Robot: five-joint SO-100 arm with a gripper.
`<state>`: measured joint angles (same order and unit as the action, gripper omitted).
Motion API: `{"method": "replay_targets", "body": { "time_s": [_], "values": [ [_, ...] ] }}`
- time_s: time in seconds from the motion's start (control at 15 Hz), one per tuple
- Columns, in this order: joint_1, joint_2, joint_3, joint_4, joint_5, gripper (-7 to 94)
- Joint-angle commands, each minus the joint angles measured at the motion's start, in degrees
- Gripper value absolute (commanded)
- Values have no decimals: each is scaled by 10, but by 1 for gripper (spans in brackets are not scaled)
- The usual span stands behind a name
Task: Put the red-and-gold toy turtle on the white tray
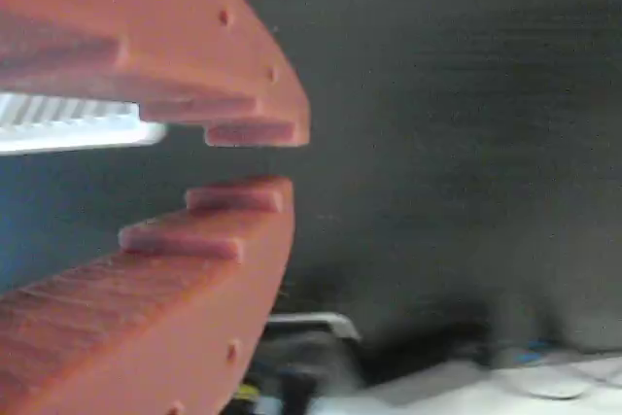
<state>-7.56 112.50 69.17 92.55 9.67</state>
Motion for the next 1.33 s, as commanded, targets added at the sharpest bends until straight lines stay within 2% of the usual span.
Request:
{"method": "replay_targets", "body": {
  "time_s": [0.0,0.2,0.33,0.4,0.8,1.0,1.27],
  "values": [
    [-41,134,238,-124,19,0],
    [-26,296,572,-310,-15,0],
    [-14,398,729,-374,-36,0],
    [-7,451,787,-379,-47,0],
    [34,665,946,-267,-91,0],
    [36,718,976,-205,-86,0],
    [48,737,980,-193,-83,0]
  ]
}}
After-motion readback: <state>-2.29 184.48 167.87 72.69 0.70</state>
